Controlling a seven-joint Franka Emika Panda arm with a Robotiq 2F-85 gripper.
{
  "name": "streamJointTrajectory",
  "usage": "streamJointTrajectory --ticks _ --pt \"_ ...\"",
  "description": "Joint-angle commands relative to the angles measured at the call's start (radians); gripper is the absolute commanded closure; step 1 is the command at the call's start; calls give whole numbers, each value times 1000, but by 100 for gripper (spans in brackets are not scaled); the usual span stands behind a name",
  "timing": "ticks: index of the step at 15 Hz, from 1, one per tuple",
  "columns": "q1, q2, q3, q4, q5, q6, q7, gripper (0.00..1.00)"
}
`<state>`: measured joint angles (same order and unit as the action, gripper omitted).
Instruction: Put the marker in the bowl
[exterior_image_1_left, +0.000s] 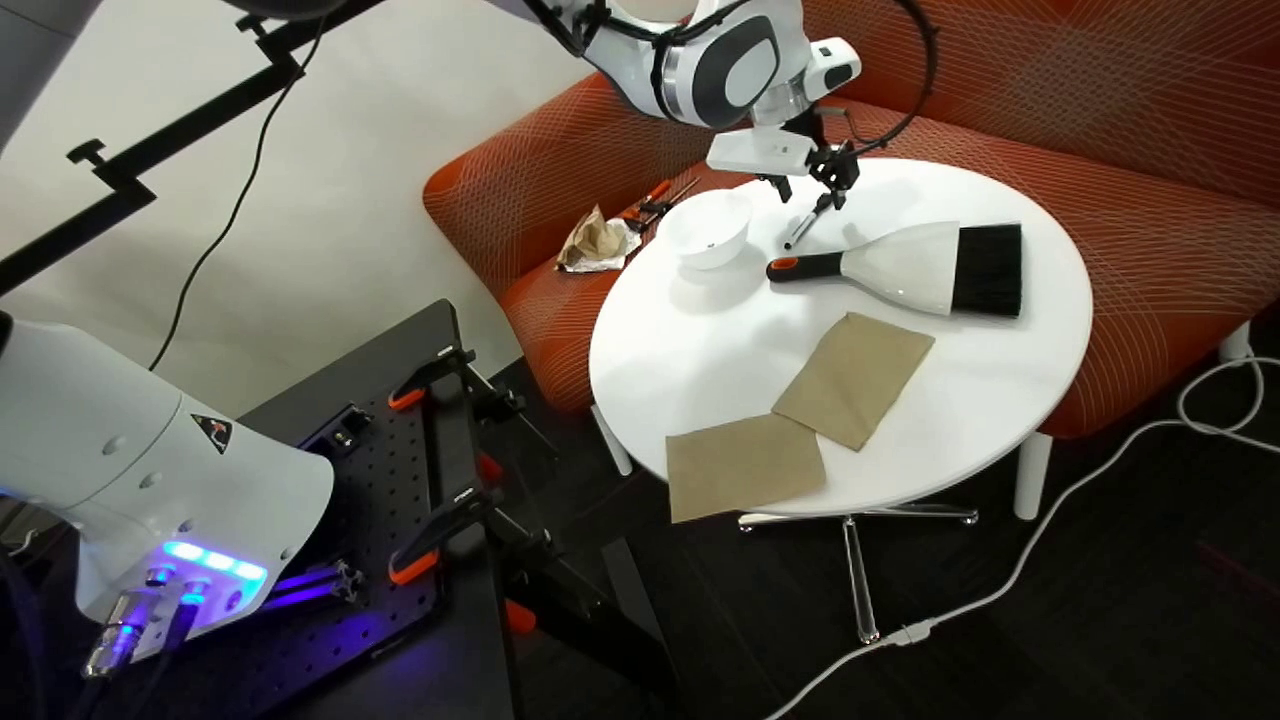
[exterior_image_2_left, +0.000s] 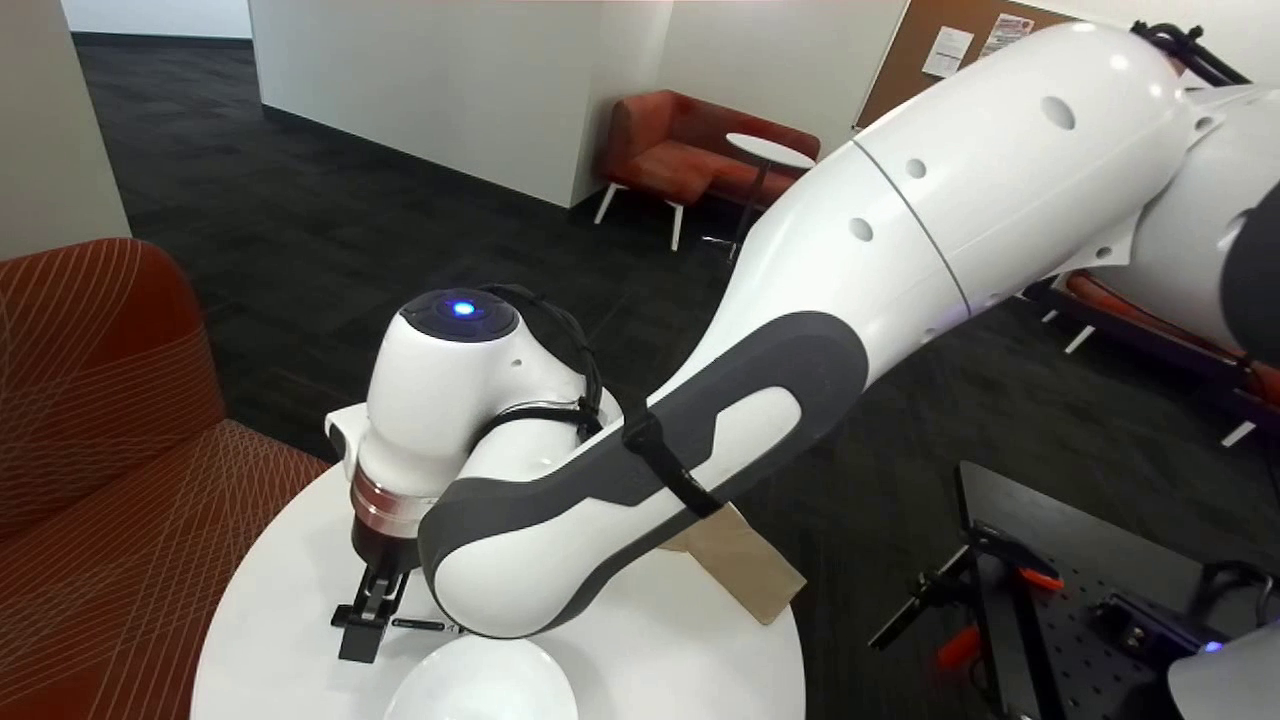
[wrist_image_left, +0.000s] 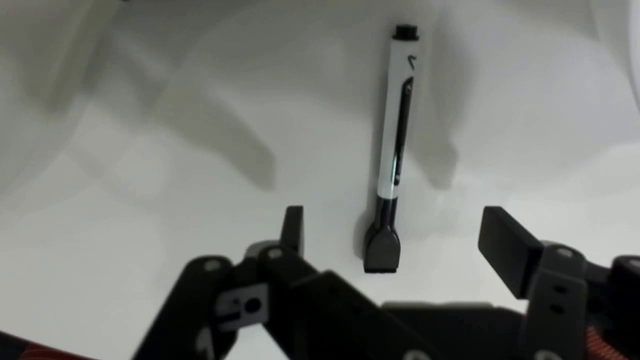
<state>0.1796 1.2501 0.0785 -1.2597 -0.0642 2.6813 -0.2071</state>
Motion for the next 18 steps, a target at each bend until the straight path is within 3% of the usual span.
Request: streamJointTrajectory --ticks 1,9,18 --pt "22 35 -22 74 -24 -48 48 41" --pt "19 50 -26 90 -22 -54 51 99" --pt "69 -76 -77 -16 -15 -18 119 97"
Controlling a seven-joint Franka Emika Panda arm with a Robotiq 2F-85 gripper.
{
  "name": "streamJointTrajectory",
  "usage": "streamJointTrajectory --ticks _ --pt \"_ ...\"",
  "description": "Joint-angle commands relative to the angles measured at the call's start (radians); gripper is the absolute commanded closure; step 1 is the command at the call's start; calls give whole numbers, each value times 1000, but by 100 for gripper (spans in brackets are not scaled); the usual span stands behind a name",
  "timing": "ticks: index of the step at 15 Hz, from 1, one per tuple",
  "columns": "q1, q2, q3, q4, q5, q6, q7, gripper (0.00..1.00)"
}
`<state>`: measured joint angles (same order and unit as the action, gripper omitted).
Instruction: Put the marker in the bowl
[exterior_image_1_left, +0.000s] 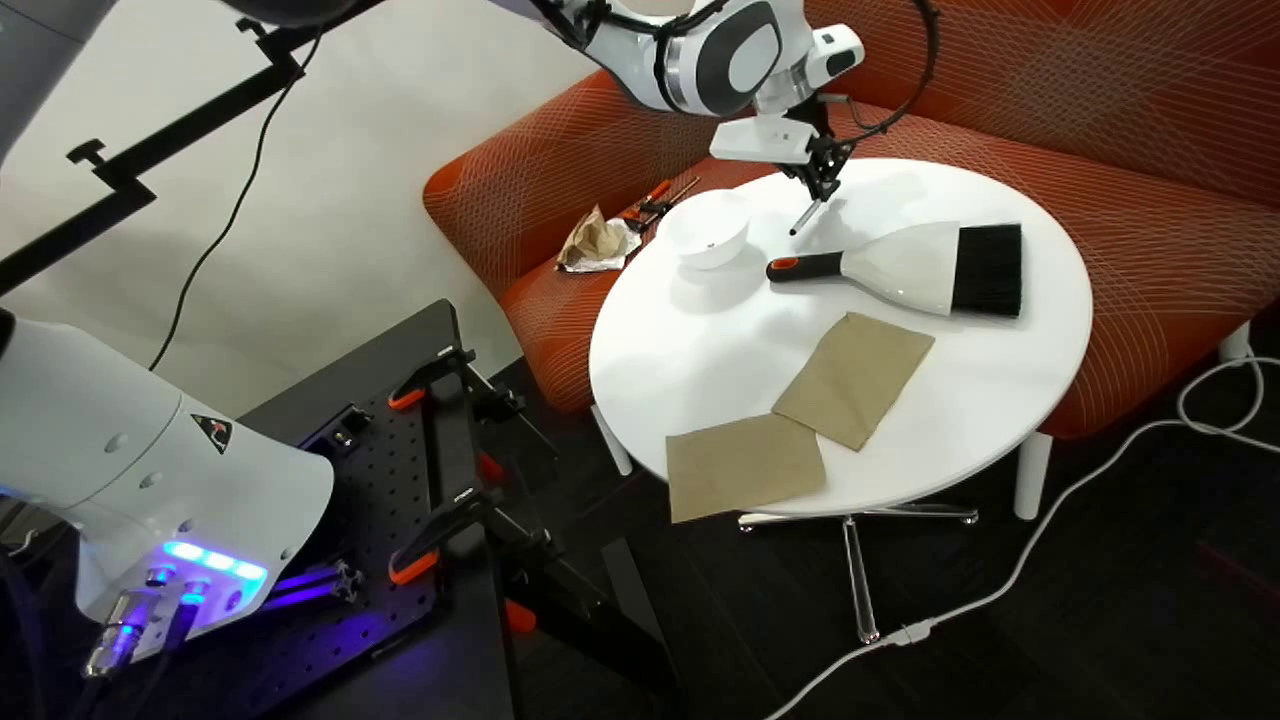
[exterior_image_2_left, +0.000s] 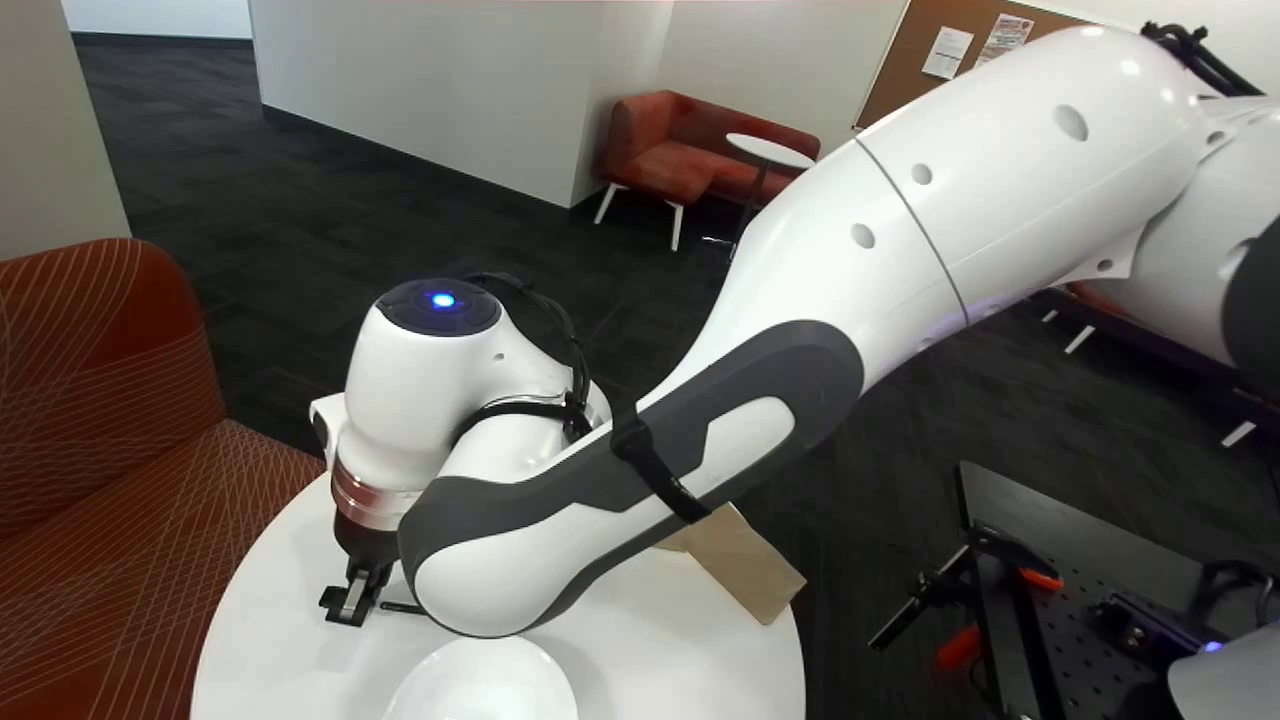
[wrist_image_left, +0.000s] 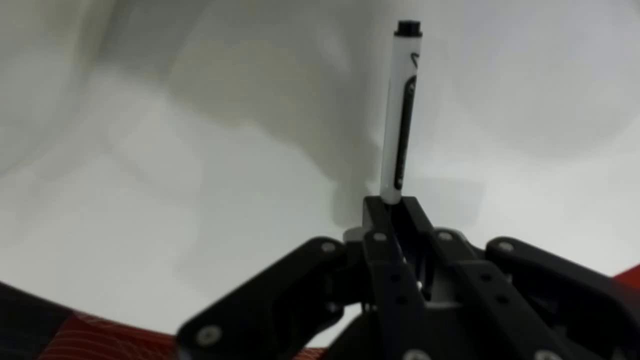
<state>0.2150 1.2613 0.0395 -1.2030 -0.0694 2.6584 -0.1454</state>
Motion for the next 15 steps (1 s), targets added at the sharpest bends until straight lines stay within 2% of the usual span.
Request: streamJointTrajectory --ticks 1,4,7,15 --pt "41 -109 -47 -87 -10 4 69 97" --pt "58 -183 -66 -147 -9 6 85 97" --pt "42 -256 -30 -229 -30 12 83 97" --pt "32 -466 41 -564 -35 7 53 97"
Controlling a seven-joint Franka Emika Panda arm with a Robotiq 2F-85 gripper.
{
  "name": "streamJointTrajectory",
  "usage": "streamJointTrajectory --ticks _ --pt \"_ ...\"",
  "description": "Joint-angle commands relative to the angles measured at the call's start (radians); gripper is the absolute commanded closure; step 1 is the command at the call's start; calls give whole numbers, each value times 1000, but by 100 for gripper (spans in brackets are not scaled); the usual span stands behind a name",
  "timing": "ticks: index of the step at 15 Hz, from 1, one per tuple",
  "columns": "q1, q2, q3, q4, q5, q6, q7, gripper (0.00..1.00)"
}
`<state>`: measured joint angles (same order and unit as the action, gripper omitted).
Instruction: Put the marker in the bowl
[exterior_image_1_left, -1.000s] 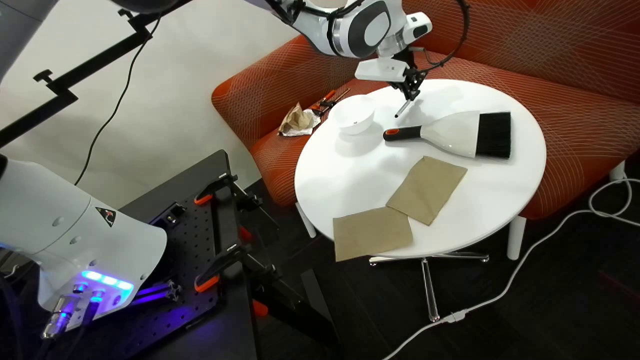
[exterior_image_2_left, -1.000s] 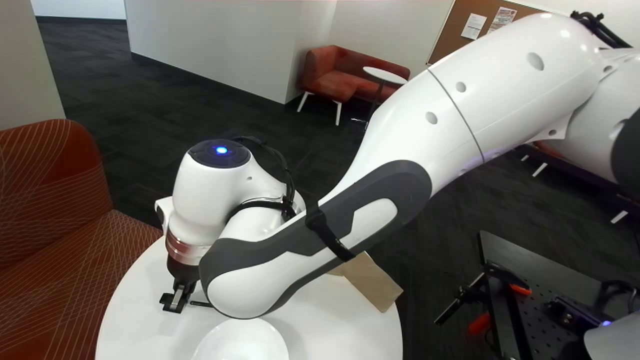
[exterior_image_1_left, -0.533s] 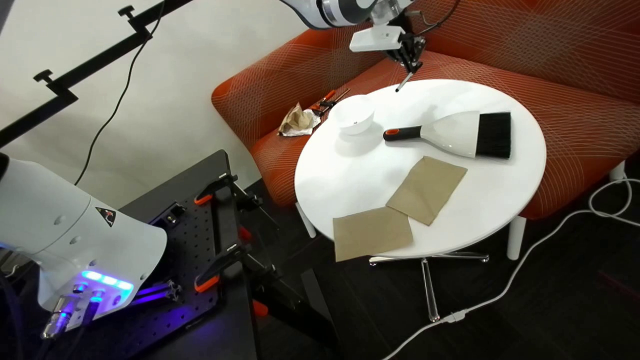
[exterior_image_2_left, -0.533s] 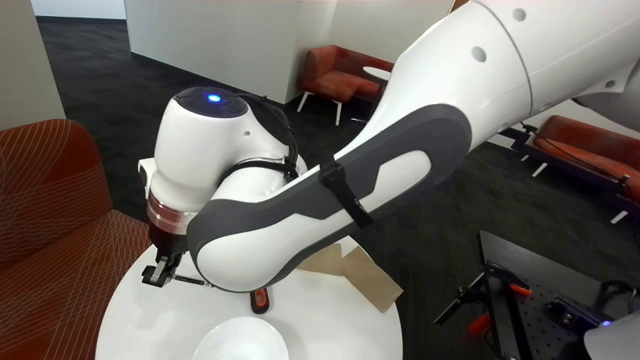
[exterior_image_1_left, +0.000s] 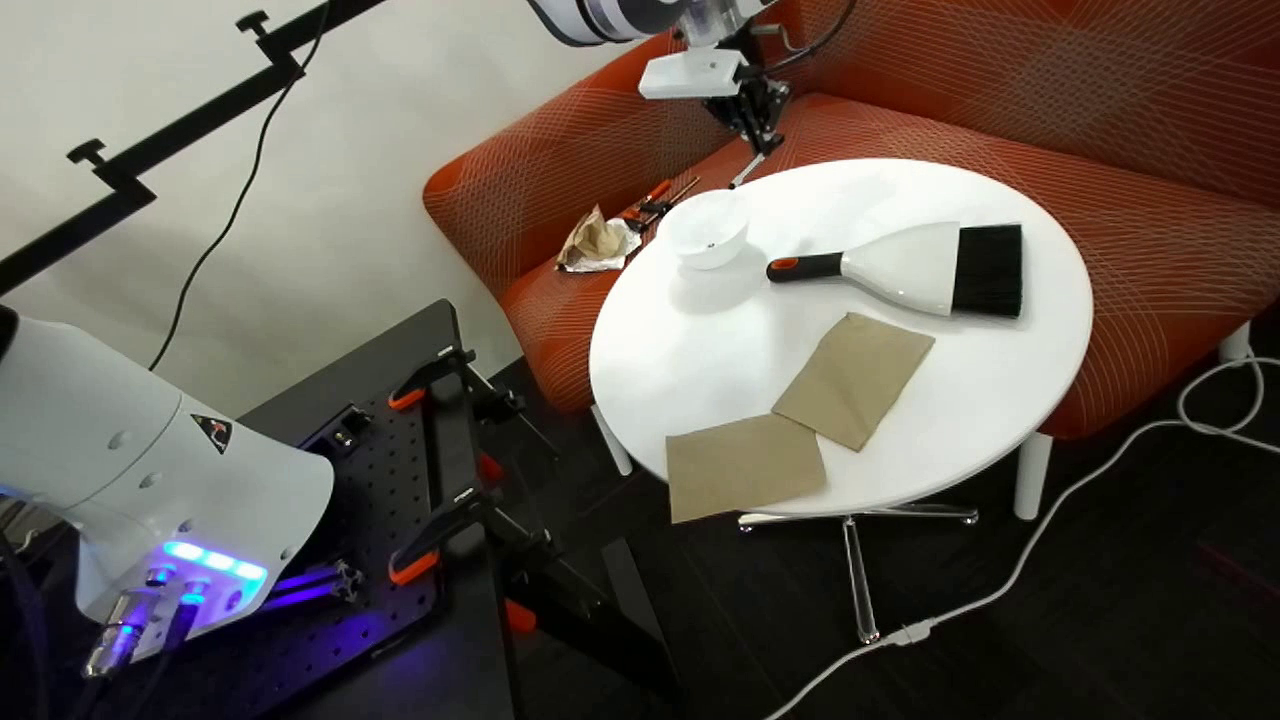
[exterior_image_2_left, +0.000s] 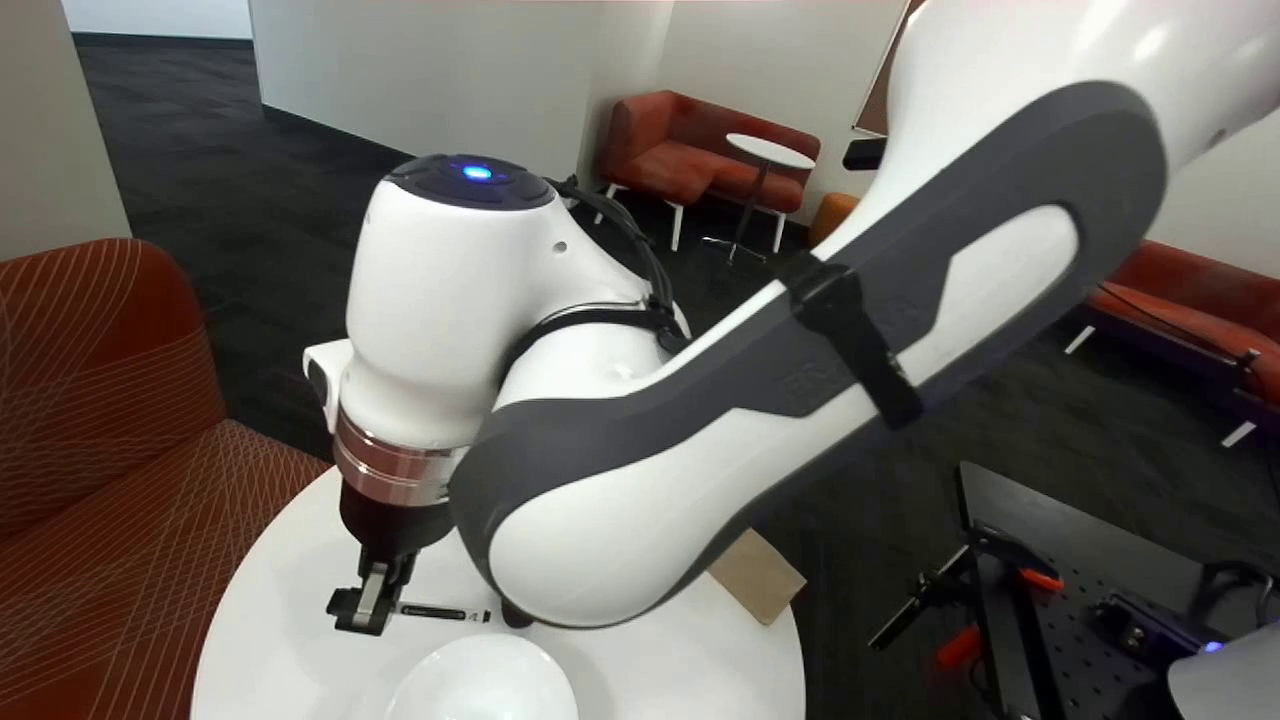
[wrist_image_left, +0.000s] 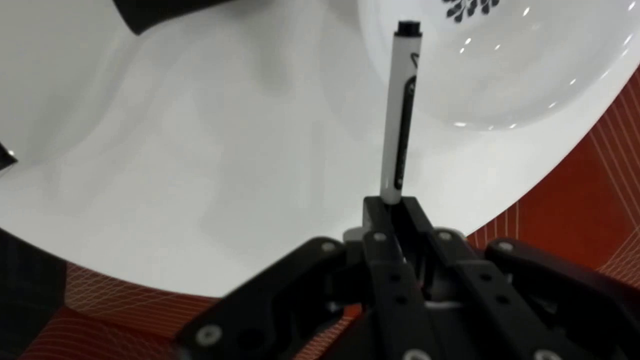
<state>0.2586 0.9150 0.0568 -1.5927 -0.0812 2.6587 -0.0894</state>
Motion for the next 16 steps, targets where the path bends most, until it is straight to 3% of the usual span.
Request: streamJointTrajectory --ticks 1,8,16 --pt "-14 -140 34 -209 -24 2 -7 97" --pt "-56 -217 103 -351 -10 -50 -34 97" --pt "-70 -204 101 -337 -12 -91 -38 97"
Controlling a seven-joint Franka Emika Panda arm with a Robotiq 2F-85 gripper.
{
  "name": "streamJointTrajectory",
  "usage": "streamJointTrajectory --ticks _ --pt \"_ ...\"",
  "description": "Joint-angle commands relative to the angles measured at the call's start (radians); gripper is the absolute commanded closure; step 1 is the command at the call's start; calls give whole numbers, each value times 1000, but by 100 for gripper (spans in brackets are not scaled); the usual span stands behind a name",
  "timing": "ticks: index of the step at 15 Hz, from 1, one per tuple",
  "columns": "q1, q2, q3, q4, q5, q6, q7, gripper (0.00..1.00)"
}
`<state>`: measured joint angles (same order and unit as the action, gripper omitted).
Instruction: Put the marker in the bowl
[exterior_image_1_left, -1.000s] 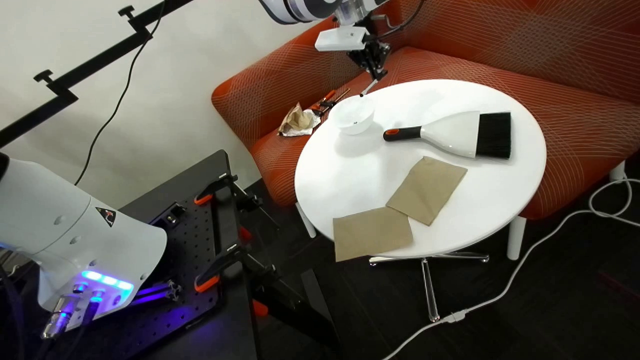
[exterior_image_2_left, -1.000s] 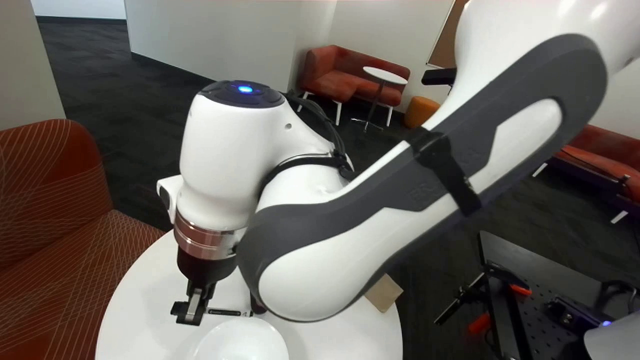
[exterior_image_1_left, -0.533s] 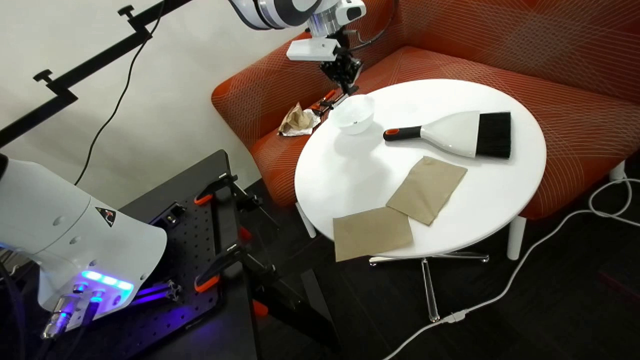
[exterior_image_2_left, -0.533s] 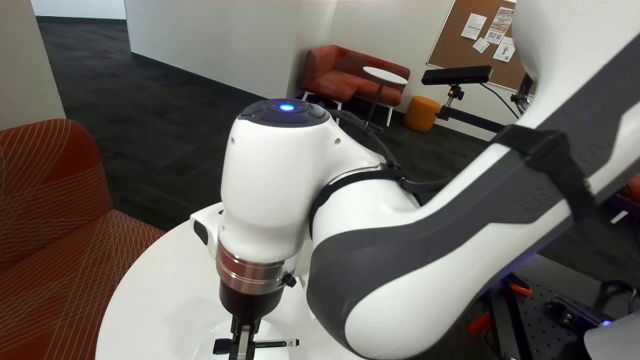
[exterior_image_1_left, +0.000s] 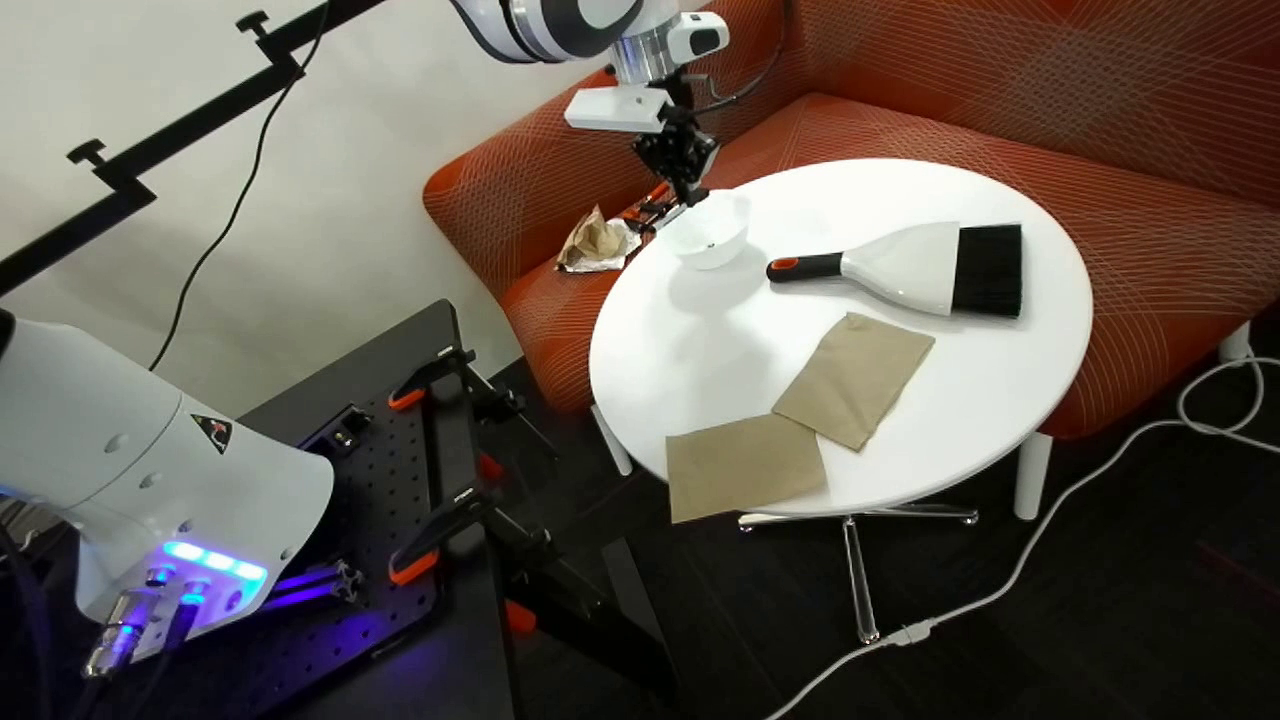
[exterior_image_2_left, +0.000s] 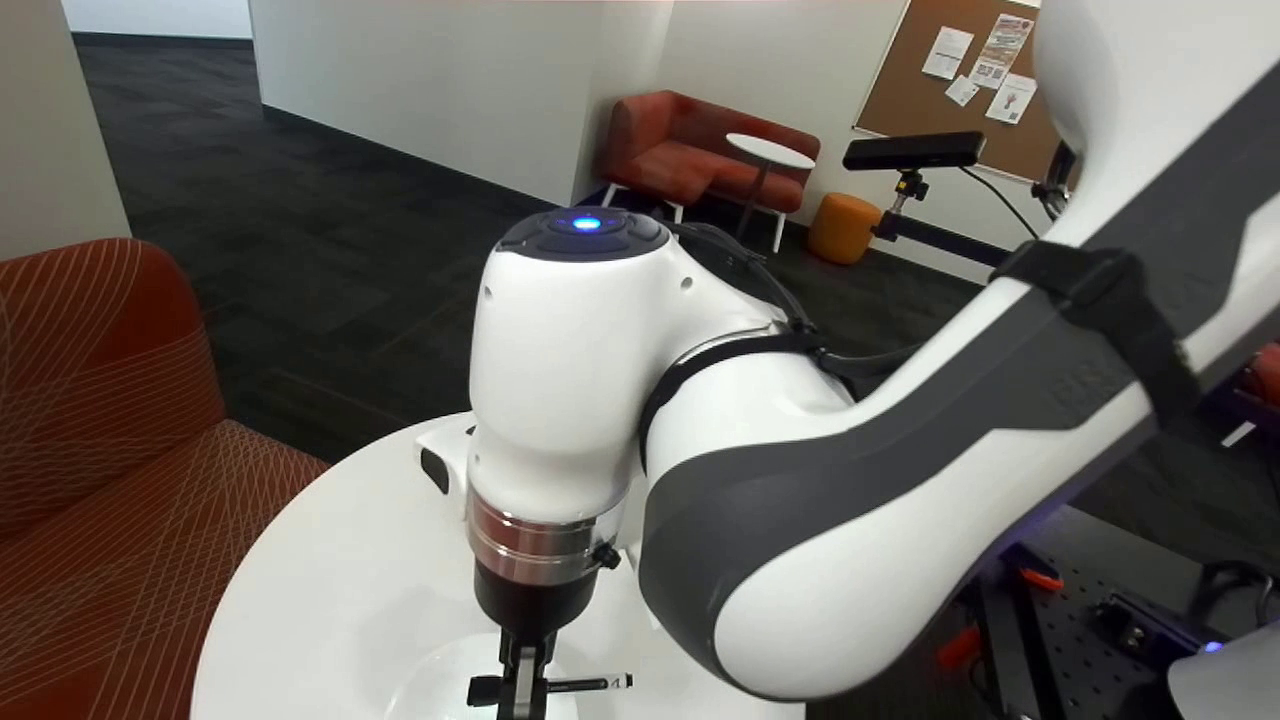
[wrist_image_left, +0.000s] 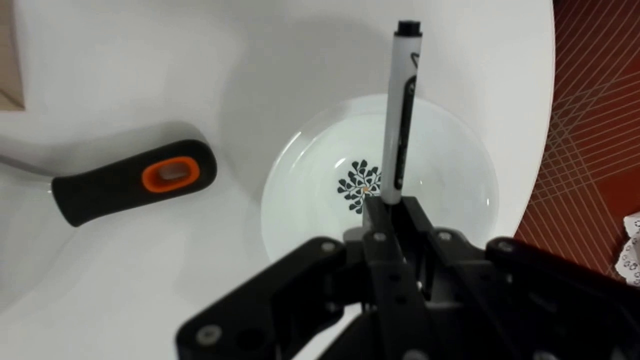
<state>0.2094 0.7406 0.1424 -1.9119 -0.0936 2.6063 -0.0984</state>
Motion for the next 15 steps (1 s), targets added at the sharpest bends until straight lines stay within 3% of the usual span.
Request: streamJointTrajectory --ticks 1,9,10,12,15 --pt "-24 -27 18 -14 1 -38 -35 97" --pt "-40 -10 43 5 5 -28 -93 97" --pt "-39 -9 44 7 4 -24 -92 64" --pt "-43 -9 50 8 6 -22 -96 56" --pt "-44 -9 53 8 6 -23 -102 32"
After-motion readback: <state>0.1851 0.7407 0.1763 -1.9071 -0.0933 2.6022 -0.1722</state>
